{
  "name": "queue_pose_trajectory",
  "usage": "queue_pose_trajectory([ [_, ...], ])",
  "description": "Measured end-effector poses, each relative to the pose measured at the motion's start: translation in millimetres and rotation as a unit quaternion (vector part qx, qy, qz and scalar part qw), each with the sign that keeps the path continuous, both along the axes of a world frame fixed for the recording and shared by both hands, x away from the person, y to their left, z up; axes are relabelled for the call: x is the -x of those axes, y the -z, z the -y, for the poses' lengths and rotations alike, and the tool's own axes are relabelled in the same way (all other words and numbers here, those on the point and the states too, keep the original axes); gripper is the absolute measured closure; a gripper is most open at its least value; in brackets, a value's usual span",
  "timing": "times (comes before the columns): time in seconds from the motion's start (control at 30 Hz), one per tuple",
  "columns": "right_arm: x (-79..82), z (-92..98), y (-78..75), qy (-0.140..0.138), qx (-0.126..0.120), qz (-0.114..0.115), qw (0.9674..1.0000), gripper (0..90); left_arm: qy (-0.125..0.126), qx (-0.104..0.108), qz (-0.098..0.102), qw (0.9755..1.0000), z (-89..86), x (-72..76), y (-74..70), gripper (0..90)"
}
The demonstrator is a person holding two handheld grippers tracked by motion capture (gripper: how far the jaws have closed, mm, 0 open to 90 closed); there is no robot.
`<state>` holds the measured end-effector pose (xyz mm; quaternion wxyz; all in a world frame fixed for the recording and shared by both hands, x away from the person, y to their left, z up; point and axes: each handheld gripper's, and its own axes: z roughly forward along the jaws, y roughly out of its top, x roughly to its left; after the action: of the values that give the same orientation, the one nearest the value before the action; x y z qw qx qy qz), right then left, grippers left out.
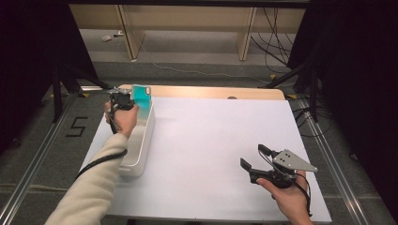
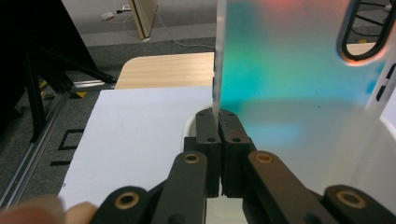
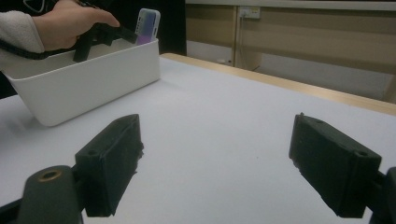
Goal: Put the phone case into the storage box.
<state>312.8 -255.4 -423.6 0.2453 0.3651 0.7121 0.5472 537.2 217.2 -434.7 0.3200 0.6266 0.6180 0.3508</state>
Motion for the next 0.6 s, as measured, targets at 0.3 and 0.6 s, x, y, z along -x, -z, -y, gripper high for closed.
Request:
queue_pose_trajectory([
  [0.3, 0.5, 0.0, -0.6, -0.001, 0.003, -0.006, 1.0, 18.1, 0.003, -0.002, -0.005, 1.0, 1.1, -1.0, 1.2, 87.7],
  [0.6, 0.0, -0.2, -0.1, 0.0, -0.001, 0.0, 1.0, 18.1, 0.006, -0.004, -0.009, 0.9999, 1.1, -0.3, 2.8, 87.4],
])
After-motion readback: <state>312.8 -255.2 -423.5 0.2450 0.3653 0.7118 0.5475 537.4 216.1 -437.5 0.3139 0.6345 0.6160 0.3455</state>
